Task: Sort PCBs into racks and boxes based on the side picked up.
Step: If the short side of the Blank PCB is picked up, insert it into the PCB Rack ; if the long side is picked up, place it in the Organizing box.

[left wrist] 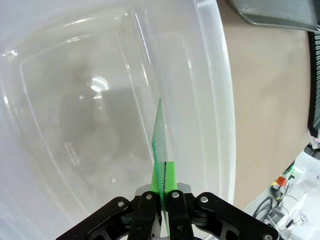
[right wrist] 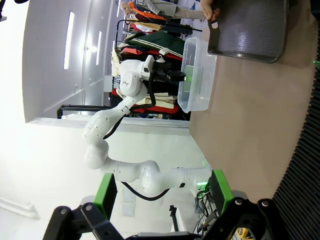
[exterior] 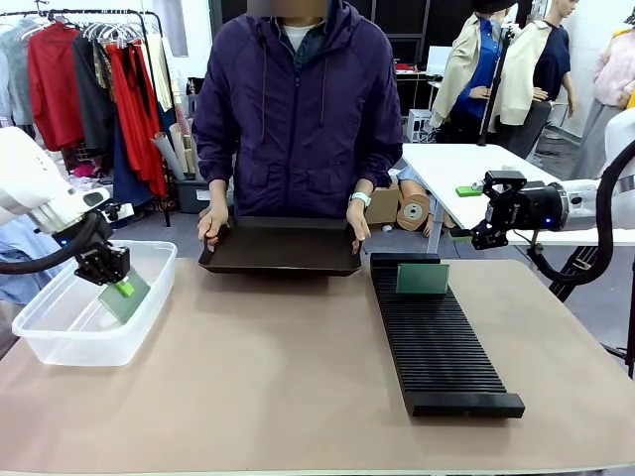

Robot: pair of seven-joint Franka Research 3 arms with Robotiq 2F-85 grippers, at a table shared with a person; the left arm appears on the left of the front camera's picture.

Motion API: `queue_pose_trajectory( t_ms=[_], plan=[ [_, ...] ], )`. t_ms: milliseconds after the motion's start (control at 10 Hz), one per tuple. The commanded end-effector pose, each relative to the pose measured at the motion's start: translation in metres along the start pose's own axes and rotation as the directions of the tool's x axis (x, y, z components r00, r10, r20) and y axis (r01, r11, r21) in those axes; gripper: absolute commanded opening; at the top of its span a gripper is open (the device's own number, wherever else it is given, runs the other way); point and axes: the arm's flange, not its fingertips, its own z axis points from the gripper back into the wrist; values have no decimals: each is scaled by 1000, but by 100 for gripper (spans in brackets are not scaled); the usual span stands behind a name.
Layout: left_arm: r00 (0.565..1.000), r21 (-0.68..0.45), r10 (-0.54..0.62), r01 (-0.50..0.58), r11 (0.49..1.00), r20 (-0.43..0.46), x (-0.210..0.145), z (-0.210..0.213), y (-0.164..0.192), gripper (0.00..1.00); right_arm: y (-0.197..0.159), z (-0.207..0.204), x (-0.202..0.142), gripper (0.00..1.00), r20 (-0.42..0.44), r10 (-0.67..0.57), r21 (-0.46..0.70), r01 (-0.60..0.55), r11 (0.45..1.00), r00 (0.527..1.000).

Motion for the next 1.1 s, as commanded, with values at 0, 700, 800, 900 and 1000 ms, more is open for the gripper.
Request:
queue_pose_trajectory(
  t_ms=[0, 700, 800, 900, 1000],
  plan=[
    [1000, -16, -10, 10, 1000, 13, -1, -11, 3, 0, 1, 0, 0, 100, 4, 8, -4, -8, 1000, 1000],
    [1000, 2, -12, 12, 1000, -12, 4, -17, 8, 49, 1, 0, 0, 100, 4, 8, -4, -8, 1000, 1000],
    [1000, 7, -16, 16, 1000, -16, 5, -15, 8, 69, 1, 0, 0, 100, 4, 8, -4, -8, 1000, 1000],
    [1000, 15, -15, 16, 1000, -18, 6, -12, 7, 89, 1, 0, 0, 100, 4, 8, -4, -8, 1000, 1000],
    [1000, 24, -18, 19, 1000, -21, 6, -7, 5, 100, 1, 0, 0, 100, 4, 8, -4, -8, 1000, 1000]
  ],
)
